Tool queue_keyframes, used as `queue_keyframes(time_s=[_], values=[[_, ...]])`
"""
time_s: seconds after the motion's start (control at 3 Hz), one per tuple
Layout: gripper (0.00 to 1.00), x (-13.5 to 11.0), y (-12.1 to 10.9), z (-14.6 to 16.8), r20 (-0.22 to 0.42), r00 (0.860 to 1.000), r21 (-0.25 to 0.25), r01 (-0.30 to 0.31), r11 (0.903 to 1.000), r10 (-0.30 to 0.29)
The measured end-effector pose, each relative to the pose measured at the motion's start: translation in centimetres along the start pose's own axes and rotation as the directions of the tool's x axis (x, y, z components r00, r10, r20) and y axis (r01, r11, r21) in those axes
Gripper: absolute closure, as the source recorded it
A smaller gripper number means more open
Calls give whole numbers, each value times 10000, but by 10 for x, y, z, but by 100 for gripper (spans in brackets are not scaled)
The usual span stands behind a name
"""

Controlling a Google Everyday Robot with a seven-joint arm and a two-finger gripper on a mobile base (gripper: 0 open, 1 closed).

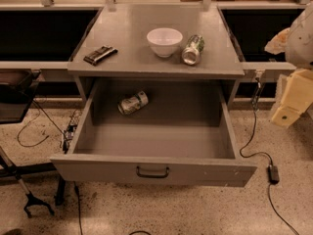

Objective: Pick 7up can from top drawer and place on counter

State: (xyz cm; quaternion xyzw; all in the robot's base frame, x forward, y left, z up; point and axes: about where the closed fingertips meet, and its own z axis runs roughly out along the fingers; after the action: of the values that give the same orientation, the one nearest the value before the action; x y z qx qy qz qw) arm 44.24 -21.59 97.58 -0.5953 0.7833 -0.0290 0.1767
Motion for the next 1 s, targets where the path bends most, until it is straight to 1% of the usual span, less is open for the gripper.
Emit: queue_keyframes(time_s=[0.33, 0.67, 1.0], values=[[0, -25, 3, 19, 427, 9977, 350, -538, 9979, 523], [0, -68, 12, 71, 1255, 9766, 142, -1781, 9839, 1749], [0, -115, 17, 120, 1901, 9409, -90, -2839, 9588, 2803]])
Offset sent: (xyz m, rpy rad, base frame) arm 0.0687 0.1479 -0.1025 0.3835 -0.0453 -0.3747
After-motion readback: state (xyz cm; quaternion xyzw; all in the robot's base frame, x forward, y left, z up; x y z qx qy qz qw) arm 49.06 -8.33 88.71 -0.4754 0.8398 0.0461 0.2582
